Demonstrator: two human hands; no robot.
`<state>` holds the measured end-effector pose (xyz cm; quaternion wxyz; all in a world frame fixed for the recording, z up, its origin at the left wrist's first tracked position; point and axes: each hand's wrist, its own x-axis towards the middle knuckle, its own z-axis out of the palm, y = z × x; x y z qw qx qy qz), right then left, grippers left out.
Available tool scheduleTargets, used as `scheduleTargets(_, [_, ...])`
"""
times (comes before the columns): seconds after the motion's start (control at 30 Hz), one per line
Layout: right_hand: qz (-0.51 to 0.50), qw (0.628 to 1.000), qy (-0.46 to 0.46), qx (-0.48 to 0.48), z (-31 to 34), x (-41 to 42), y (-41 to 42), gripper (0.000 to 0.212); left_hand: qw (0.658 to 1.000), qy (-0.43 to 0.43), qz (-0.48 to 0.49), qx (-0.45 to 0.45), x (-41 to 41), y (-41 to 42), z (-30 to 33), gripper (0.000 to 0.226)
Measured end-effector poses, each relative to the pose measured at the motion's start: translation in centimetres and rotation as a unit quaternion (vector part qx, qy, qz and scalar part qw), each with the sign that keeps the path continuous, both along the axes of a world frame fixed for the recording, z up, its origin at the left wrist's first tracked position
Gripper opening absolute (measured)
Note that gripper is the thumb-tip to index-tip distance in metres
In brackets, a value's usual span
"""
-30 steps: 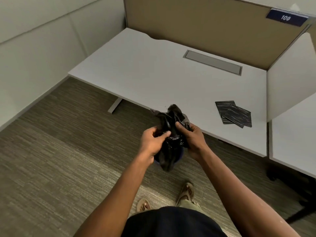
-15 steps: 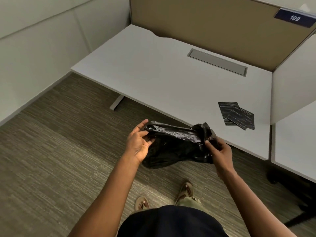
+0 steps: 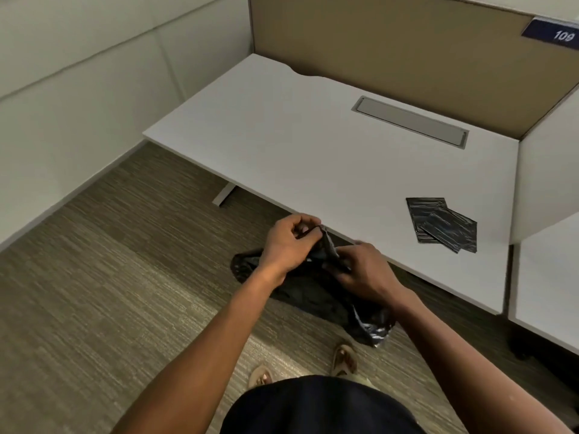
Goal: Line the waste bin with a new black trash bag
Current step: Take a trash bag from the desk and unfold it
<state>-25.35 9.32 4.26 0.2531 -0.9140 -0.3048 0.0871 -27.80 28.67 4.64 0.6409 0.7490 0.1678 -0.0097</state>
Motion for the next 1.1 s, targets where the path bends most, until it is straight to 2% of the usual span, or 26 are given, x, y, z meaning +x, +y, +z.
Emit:
scheduleTargets(0.07, [-0.023, 0.998, 0.051, 0.034, -0.1, 1.0, 0.0, 0.008, 0.988, -0.048, -0.033, 0.142, 0.6, 0.9, 0.1, 0.028])
scheduleTargets(0.13, [-0.048, 0.992, 0.086, 0.077, -0.1, 2.0, -0.6, 0.008, 0.958, -0.06, -0.068, 0.272, 0.9, 2.1, -0.1, 0.05])
scheduleTargets(0.2, [-0.056, 0.984, 0.127, 0.109, 0.1, 3.2, -1.3, 0.019, 0.932, -0.016, -0.092, 0.35, 0.9, 3.3, -0.4, 0.068])
scheduleTargets(0.27, [-0.081, 0.977, 0.152, 0.129, 0.3, 4.3, -1.9, 0.022, 0.91, 0.033, -0.094, 0.402, 0.7, 4.3, -0.9, 0.076])
scheduleTargets(0.37, [-0.158, 0.965, 0.131, 0.167, 0.2, 5.9, -2.5, 0.022, 0.86, 0.083, -0.034, 0.502, -0.1, 5.6, -2.3, 0.065])
scheduleTargets(0.47, [-0.182, 0.953, 0.157, 0.185, -0.3, 6.6, -2.7, 0.02, 0.843, 0.18, 0.048, 0.505, -1.0, 6.4, -4.2, 0.035])
scheduleTargets(0.57, [-0.153, 0.954, 0.177, 0.186, -1.0, 6.6, -2.7, 0.02, 0.866, 0.335, 0.06, 0.367, -1.4, 6.3, -5.9, 0.021])
scheduleTargets(0.6, [-0.158, 0.952, 0.173, 0.195, -1.3, 6.7, -2.6, 0.02, 0.885, 0.362, 0.07, 0.283, -1.5, 6.2, -6.4, 0.022])
scheduleTargets(0.67, [-0.205, 0.935, 0.172, 0.234, -1.7, 7.0, -2.5, 0.015, 0.916, 0.374, 0.14, 0.046, -1.8, 5.5, -7.1, 0.022])
scheduleTargets(0.73, [-0.251, 0.908, 0.196, 0.274, -2.2, 7.0, -2.3, 0.013, 0.901, 0.348, 0.203, -0.164, -2.1, 4.7, -7.1, 0.02])
scheduleTargets(0.8, [-0.262, 0.893, 0.23, 0.283, -2.2, 6.8, -1.7, 0.019, 0.871, 0.283, 0.242, -0.32, -1.8, 4.0, -5.9, 0.031])
scheduleTargets(0.87, [-0.269, 0.881, 0.245, 0.302, -1.3, 6.8, -1.1, 0.028, 0.841, 0.186, 0.287, -0.419, -1.3, 3.6, -4.1, 0.036])
scheduleTargets(0.9, [-0.27, 0.879, 0.227, 0.321, -0.5, 7.0, -0.9, 0.029, 0.836, 0.146, 0.309, -0.428, -1.2, 3.2, -3.0, 0.034])
scheduleTargets(0.93, [-0.264, 0.884, 0.182, 0.34, 0.4, 7.2, -0.9, 0.028, 0.846, 0.105, 0.332, -0.404, -1.2, 2.8, -1.9, 0.031])
scheduleTargets(0.97, [-0.25, 0.894, 0.109, 0.355, 1.2, 7.4, -1.1, 0.024, 0.872, 0.06, 0.36, -0.326, -1.5, 2.2, -1.0, 0.028])
scheduleTargets(1.0, [-0.232, 0.9, 0.024, 0.368, 1.8, 7.5, -1.4, 0.02, 0.902, 0.007, 0.388, -0.188, -1.9, 1.7, -0.5, 0.025])
scheduleTargets(1.03, [-0.215, 0.899, -0.057, 0.377, 1.9, 7.3, -1.8, 0.017, 0.913, -0.057, 0.404, -0.007, -2.5, 1.1, -0.2, 0.021])
scheduleTargets(1.07, [-0.2, 0.897, -0.118, 0.377, 1.6, 6.7, -2.3, 0.018, 0.897, -0.132, 0.391, 0.158, -3.3, 0.4, 0.0, 0.019])
scheduleTargets(1.1, [-0.177, 0.901, -0.158, 0.364, 0.6, 5.9, -2.8, 0.023, 0.872, -0.191, 0.357, 0.276, -4.2, -0.4, -0.5, 0.02])
